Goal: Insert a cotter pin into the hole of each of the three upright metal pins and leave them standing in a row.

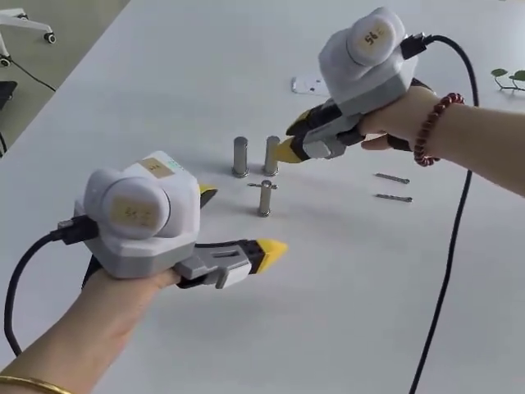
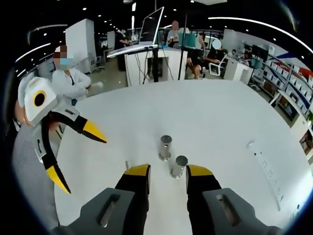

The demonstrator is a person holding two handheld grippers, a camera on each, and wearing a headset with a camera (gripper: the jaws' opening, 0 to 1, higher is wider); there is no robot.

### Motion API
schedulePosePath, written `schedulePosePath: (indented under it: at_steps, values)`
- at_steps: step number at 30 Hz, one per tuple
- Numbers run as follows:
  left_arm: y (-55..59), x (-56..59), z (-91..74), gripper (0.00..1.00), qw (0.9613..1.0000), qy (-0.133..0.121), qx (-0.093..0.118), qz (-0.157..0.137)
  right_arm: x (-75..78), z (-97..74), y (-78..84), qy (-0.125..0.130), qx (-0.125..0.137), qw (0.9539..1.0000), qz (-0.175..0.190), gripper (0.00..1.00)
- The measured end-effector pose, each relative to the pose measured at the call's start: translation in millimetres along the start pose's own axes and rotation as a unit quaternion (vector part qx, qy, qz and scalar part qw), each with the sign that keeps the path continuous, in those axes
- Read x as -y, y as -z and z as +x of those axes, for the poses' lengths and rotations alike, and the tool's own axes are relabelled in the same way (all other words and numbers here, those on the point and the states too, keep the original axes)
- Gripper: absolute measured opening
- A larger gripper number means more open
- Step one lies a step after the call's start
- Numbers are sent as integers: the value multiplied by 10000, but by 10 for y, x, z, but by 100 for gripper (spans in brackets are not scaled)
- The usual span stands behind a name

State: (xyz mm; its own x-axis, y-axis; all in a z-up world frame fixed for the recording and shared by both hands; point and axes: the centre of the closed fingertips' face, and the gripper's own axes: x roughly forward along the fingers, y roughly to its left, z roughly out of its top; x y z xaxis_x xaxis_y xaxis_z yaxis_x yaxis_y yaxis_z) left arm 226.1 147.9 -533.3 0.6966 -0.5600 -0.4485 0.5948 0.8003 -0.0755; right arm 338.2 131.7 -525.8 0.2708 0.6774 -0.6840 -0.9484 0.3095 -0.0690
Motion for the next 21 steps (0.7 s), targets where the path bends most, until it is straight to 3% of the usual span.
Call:
schedulePosePath:
  at_steps: [5, 7, 15, 21]
  values:
    - [46, -4, -5, 69, 9999, 6, -81, 93, 169, 136, -35, 133, 355, 9988, 323, 23]
    - [63, -4, -5, 69, 9999, 6, -105, 101, 159, 174, -48, 144, 452, 9983, 337, 22]
    - [45, 39, 4, 69, 9999, 56, -72, 71, 239, 392, 77, 222, 503, 9972, 515, 17]
    - [51, 49, 8, 68, 9999, 55, -69, 88, 262, 422, 83, 236, 548, 9958, 689, 15]
